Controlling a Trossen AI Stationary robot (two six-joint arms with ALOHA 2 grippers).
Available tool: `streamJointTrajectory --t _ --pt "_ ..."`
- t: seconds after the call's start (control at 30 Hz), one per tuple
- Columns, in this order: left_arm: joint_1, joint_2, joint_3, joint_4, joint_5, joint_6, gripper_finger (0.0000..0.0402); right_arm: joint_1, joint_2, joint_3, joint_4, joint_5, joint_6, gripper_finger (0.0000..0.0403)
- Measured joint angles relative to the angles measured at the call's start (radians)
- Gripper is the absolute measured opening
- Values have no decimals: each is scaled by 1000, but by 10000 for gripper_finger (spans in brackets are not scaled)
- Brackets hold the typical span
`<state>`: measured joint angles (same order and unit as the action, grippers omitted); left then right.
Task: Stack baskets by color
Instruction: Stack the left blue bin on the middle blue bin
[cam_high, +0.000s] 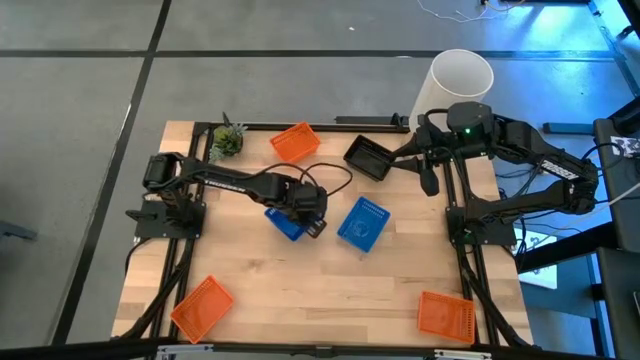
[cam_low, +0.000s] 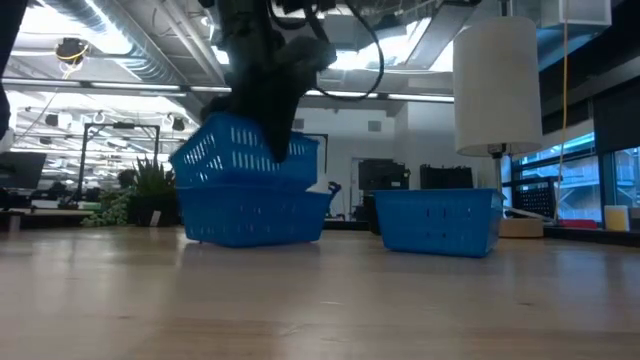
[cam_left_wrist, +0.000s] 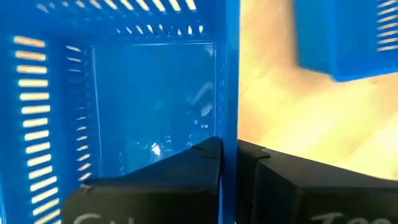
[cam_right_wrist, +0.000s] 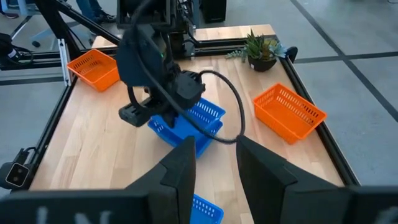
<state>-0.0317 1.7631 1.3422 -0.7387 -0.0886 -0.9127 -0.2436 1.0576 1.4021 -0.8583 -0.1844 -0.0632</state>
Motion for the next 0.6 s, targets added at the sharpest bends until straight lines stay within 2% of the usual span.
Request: streamJointTrajectory --t 0.13,0.47,0.6 --pt "8 26 3 4 13 32 11 0 0 0 0 0 -2 115" --pt "34 64 1 -4 106 59 70 0 0 0 1 1 -24 115" --pt "47 62 0 -8 130 59 76 0 0 0 1 1 -24 115"
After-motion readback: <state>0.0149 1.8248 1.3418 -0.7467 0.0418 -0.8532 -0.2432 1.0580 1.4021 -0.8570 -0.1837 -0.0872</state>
